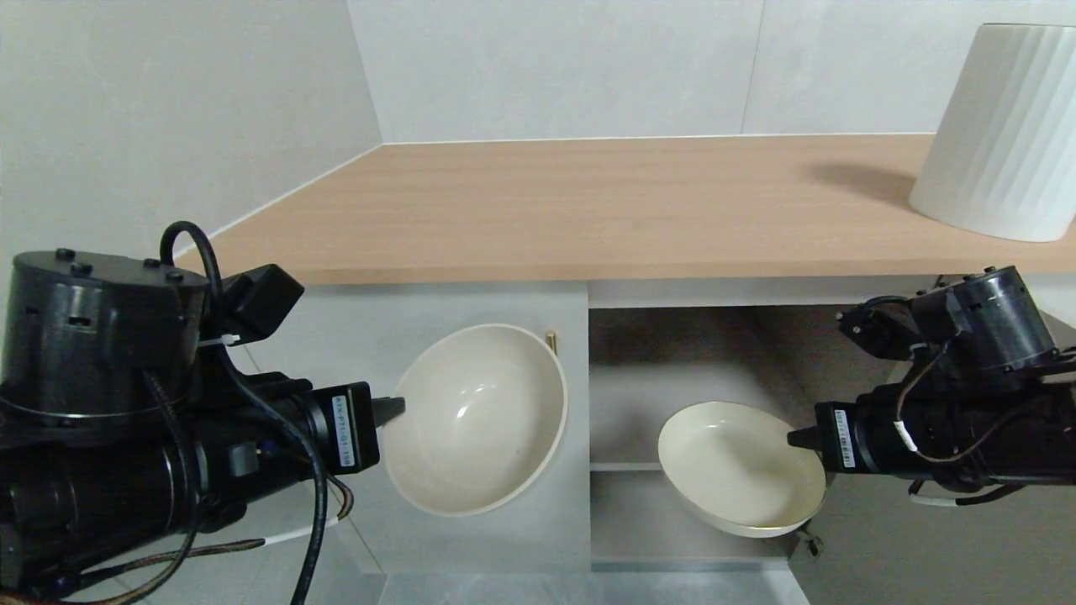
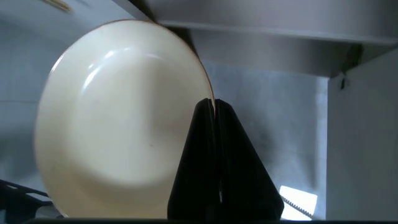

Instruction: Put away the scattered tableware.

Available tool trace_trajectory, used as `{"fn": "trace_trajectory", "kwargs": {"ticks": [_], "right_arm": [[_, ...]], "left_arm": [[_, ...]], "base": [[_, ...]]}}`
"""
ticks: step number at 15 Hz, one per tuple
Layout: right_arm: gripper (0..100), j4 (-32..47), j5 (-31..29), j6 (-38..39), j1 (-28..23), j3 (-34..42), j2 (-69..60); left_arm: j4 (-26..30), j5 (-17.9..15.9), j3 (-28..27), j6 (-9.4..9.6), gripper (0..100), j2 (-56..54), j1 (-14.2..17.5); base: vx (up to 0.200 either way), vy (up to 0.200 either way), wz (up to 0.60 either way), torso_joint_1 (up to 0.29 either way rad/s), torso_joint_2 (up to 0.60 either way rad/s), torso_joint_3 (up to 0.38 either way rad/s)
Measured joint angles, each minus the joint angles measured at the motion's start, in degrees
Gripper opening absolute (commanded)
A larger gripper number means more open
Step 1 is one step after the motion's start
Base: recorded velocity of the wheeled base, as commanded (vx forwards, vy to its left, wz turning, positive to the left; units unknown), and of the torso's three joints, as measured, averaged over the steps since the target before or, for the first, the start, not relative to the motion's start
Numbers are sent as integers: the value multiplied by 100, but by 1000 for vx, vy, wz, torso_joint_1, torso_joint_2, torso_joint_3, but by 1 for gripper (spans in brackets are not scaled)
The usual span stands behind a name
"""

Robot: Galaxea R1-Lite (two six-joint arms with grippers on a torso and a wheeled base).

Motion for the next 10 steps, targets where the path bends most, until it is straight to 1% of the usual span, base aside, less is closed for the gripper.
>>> {"fn": "trace_trajectory", "kwargs": {"ticks": [3, 10], "right_arm": [[0, 0, 0, -13, 0, 27, 37], [0, -102, 0, -11, 0, 24, 336]], "left_arm": [[5, 0, 6, 0, 0, 23, 2], [5, 0, 6, 0, 0, 61, 0]], "base": [[0, 0, 0, -27, 142, 105], [0, 0, 0, 0, 0, 0]]}}
